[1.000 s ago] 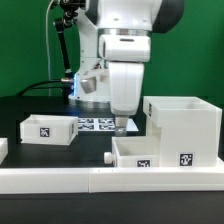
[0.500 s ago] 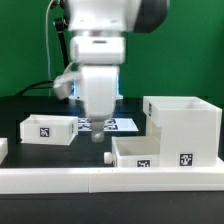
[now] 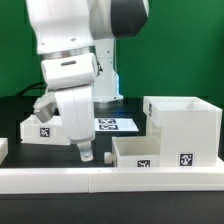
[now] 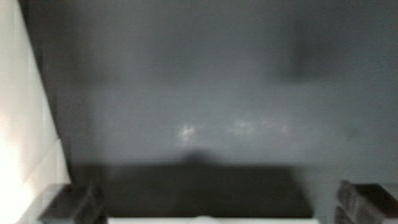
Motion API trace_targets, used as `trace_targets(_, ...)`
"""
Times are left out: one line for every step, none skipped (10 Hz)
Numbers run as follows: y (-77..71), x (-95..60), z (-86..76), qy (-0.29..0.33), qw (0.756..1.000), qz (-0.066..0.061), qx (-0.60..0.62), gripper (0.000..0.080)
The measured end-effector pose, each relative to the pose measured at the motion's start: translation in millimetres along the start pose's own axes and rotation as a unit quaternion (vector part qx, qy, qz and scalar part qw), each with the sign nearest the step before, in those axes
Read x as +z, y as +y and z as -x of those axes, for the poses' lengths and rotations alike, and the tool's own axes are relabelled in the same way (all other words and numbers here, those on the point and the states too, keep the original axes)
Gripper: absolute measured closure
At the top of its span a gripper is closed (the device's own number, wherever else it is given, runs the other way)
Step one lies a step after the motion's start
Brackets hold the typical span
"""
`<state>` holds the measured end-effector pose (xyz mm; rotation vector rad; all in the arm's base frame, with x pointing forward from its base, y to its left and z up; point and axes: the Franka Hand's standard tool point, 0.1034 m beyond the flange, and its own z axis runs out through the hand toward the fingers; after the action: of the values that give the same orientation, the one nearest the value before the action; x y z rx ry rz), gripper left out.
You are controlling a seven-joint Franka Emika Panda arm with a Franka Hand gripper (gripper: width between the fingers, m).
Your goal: Assemble drawer
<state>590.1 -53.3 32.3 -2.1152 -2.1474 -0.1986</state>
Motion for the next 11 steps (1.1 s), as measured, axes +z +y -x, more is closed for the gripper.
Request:
trace_targets(0.7, 4.1, -7.2, 0.004, 1.000, -0.002, -0.003, 0.0150)
trace_targets(0.9, 6.9, -13.1, 0.007, 1.000, -0.003, -0.001, 0.0150)
trace_targets(0.9, 10.8, -21.3, 0.011, 1.000, -0.006, 0.006, 0.0150)
trace_targets(1.0, 13.2, -27.1, 0.014, 1.000, -0.007, 0.012, 0.0150)
trace_targets(0.9, 15.2, -33.1, 0.016, 1.000, -0.009, 0.020, 0.0150)
trace_targets(0.4, 17.2, -37.1, 0.013, 0.999, -0.011, 0.028, 0.0150)
trace_targets(0.1, 17.3, -35.4, 0.011, 0.999, -0.012, 0.028, 0.0150)
trace_targets(0.0, 17.4, -35.3, 0.012, 0.999, -0.012, 0.028, 0.0150)
trace_targets(-0.1, 17.7, -35.8, 0.012, 0.999, -0.012, 0.028, 0.0150)
trace_targets(0.0, 19.0, -38.6, 0.013, 0.999, -0.011, 0.027, 0.0150)
trace_targets(0.3, 20.4, -41.5, 0.014, 1.000, -0.011, 0.024, 0.0150)
